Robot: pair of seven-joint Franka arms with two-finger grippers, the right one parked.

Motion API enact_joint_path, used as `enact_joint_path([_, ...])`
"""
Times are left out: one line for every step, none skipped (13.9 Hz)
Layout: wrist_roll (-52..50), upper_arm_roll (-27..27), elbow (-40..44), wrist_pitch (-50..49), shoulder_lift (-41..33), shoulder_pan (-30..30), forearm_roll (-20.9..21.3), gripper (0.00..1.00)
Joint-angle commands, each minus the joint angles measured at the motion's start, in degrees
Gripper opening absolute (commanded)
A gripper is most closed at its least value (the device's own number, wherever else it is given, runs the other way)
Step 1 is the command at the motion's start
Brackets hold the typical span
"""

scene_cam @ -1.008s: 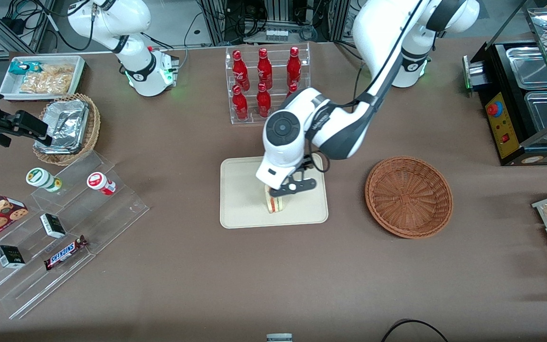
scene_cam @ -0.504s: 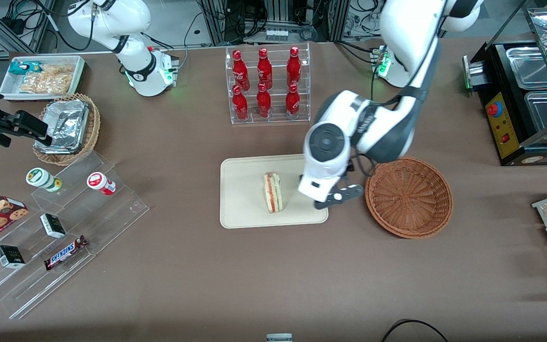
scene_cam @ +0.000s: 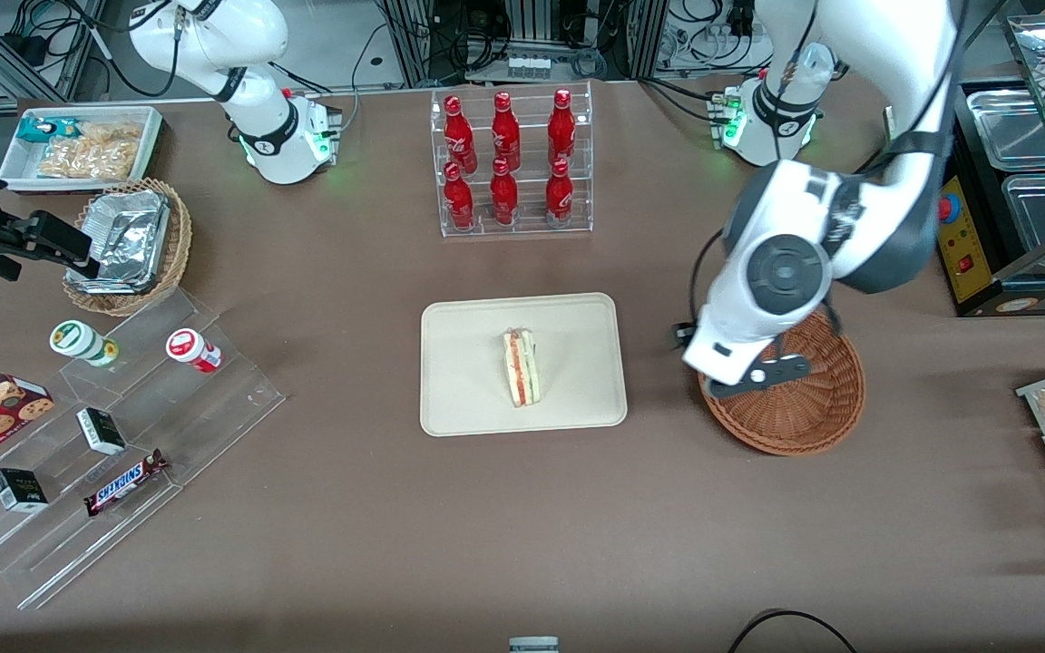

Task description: Place sandwich from basket to tray

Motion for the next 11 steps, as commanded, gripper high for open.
enact_joint_path([4.8,-0.4,-4.5,-0.5,-5.4,3.5,-0.7,1.00])
enact_joint_path([6.6,-0.4,-5.6,-1.3,-7.4,5.2,-0.9,1.00])
enact_joint_path([8.7,-1.1,-6.4,-2.4,-9.2,7.7,-1.1,1.00])
enact_joint_path([10.6,-3.4,-6.4,-4.2,-9.9,10.0,-1.1,1.00])
enact_joint_path([12.5,-7.1,-6.4,-5.7,-11.3,14.6,-1.1,1.00])
enact_joint_path([14.2,-9.9,-6.3,-6.9,-12.5,18.3,-1.1,1.00])
enact_joint_path([16.4,-10.6,-6.3,-8.2,-13.4,20.0,-1.0,1.00])
enact_joint_path([18.7,-11.1,-6.3,-9.8,-14.8,21.5,-1.1,1.00])
enact_joint_path([20.8,-11.7,-6.2,-10.9,-15.5,23.1,-1.1,1.00])
enact_joint_path([23.2,-11.8,-5.8,-12.0,-16.3,24.3,-1.0,1.00])
enact_joint_path([25.0,-11.6,-5.7,-12.9,-17.3,24.7,-0.8,1.00])
